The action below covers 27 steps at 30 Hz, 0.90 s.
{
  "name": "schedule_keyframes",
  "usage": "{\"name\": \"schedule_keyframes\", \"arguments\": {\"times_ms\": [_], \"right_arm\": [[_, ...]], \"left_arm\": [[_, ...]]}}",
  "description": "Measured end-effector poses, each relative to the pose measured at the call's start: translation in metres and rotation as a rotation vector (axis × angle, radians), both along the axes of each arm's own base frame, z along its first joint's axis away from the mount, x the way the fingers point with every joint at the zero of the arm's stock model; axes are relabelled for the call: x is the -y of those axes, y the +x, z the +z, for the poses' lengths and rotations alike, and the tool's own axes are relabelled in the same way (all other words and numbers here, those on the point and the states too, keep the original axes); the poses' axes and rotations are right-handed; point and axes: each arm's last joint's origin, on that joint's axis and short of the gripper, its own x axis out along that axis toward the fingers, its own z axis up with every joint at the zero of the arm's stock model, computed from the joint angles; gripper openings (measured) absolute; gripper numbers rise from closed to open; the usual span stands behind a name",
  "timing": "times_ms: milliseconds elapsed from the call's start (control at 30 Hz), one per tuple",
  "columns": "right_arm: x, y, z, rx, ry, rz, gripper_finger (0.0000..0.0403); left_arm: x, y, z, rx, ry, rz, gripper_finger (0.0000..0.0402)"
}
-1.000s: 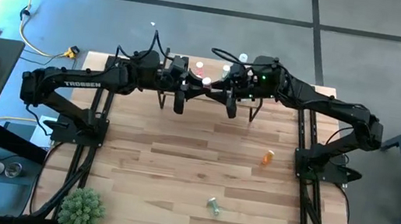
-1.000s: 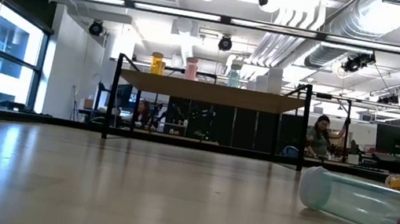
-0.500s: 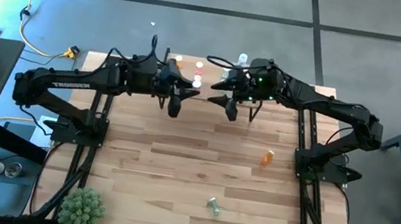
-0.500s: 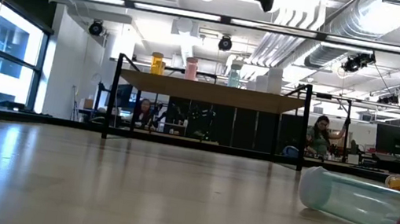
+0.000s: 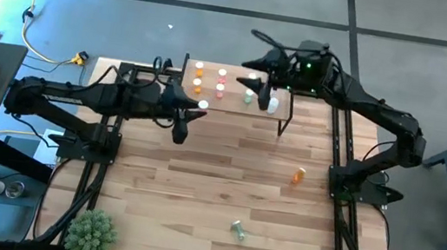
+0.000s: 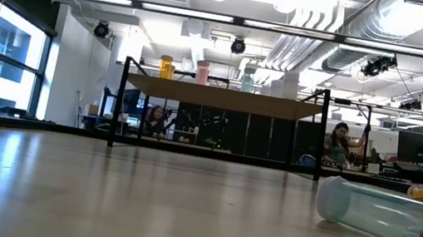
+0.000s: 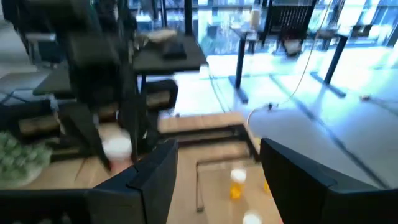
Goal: Pick and place medicine bottles onto shelf by color
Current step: Put the pink pill bottle on the shelf aligned with the pink pill bottle
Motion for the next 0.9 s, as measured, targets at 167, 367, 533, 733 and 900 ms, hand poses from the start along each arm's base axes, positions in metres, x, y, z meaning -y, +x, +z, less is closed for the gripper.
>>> {"name": "schedule_keyframes", "arguments": {"times_ms": [167, 367, 533, 733, 900], "right_arm": [[0.004, 0.006, 0.01, 0.048, -0.022, 0.017, 0.022], [0.008, 0.024, 0.002, 0.019, 0.017, 0.099, 0.022], [0.01, 0.037, -0.012, -0.021, 0.065, 0.141, 0.022], [0.003, 0.057, -0.029, -0.064, 0.087, 0.19, 0.022], [0.001, 0.073, -0.047, -0.104, 0.081, 0.215, 0.022]], "left_arm": [[0.002, -0.003, -0.02, -0.002, -0.002, 0.067, 0.0095], [-0.002, -0.002, -0.036, 0.003, 0.024, 0.081, 0.0095], [-0.01, -0.004, -0.039, -0.03, 0.048, 0.07, 0.0095], [-0.023, -0.007, -0.04, -0.043, 0.044, 0.04, 0.0095], [-0.036, -0.003, -0.048, -0.078, 0.024, 0.014, 0.0095]]}}
